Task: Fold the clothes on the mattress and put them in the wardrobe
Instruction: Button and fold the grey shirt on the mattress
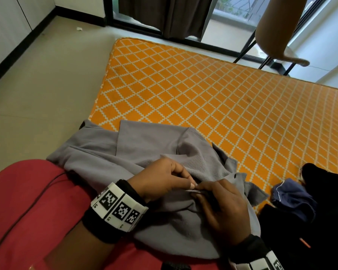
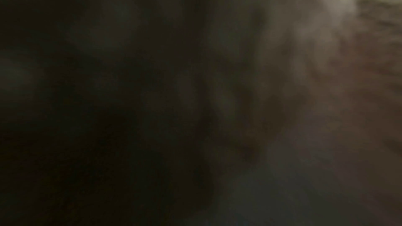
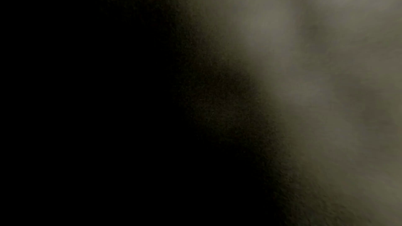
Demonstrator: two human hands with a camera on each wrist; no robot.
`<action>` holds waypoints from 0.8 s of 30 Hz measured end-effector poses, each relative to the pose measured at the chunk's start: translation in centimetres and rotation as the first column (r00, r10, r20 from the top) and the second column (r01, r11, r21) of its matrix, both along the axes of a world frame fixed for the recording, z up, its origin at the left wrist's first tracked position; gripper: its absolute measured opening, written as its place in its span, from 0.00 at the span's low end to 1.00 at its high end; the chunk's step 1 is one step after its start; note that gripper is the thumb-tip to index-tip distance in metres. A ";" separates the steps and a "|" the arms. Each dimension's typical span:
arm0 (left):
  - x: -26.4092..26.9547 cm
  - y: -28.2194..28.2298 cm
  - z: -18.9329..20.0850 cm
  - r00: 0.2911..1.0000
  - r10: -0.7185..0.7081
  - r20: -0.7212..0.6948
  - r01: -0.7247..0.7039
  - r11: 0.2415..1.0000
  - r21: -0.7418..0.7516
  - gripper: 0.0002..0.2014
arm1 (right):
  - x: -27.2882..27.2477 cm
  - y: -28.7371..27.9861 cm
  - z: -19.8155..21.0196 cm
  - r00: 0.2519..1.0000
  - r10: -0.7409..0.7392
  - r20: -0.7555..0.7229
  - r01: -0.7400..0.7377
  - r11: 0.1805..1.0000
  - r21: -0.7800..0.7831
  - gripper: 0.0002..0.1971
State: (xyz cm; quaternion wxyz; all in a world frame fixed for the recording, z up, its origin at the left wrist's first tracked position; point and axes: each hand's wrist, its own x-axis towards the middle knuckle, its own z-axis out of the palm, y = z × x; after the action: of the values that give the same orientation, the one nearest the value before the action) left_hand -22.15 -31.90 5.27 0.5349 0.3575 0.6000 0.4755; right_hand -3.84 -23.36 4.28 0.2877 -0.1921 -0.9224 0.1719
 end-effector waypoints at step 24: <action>-0.5 0.3 -2.9 0.974 -0.168 0.153 0.155 0.983 0.096 0.07 | 0.2 1.7 -1.8 0.999 0.024 -0.029 -0.031 0.959 -0.283 0.10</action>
State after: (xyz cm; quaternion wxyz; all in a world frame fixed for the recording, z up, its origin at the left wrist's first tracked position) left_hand -22.62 -31.64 2.42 0.6030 0.3877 0.5035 0.4823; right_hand -3.60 -21.66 2.53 0.2667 -0.2162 -0.8871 0.3085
